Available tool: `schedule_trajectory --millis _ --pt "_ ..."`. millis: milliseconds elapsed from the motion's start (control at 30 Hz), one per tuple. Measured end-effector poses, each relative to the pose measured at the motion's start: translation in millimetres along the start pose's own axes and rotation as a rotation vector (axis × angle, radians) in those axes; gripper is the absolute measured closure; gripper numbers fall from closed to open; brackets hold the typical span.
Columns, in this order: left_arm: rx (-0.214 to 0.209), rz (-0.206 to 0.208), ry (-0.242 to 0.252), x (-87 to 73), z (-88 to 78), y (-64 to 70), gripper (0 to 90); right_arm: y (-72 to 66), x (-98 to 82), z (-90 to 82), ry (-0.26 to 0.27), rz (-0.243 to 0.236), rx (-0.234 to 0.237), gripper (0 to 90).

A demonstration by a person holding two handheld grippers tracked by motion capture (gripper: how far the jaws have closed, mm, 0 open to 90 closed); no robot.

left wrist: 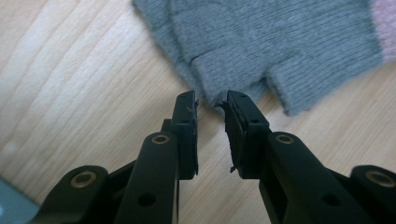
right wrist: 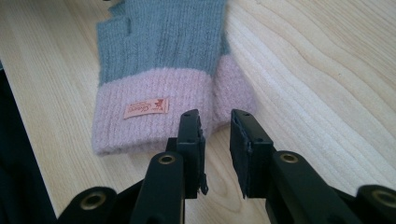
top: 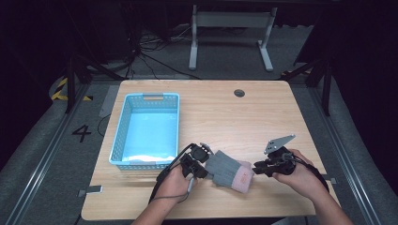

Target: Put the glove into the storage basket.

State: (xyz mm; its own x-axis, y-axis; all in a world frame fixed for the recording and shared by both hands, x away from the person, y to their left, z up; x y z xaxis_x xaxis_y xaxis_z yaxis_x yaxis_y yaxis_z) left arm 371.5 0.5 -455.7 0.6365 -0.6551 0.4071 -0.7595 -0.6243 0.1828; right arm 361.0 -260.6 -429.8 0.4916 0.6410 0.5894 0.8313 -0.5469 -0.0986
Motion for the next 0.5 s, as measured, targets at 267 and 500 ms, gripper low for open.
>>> schedule_trajectory --millis 267,500 --pt "-0.019 0.011 0.004 2.2 3.4 0.2 71.1 -4.9 -6.7 4.3 -0.071 -0.008 0.03 73.6" --pt "-0.021 0.008 0.01 2.9 2.5 -1.1 71.0 -5.1 -12.5 7.5 -0.132 -0.018 0.036 73.7"
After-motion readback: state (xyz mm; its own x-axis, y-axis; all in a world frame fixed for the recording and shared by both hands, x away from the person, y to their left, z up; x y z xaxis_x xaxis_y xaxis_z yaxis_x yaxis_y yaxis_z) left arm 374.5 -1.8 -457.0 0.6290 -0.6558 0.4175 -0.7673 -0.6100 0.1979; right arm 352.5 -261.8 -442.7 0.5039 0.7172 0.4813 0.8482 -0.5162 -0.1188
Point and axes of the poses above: each handheld gripper's, and its own axes: z roughly forward along the jaws, x roughly out of its top, y roughly to its right, the point moved 3 cm from there along z, roughly forward along the jaws, and after that the axes turned 3 degrees about y, right-handed, at the moved point
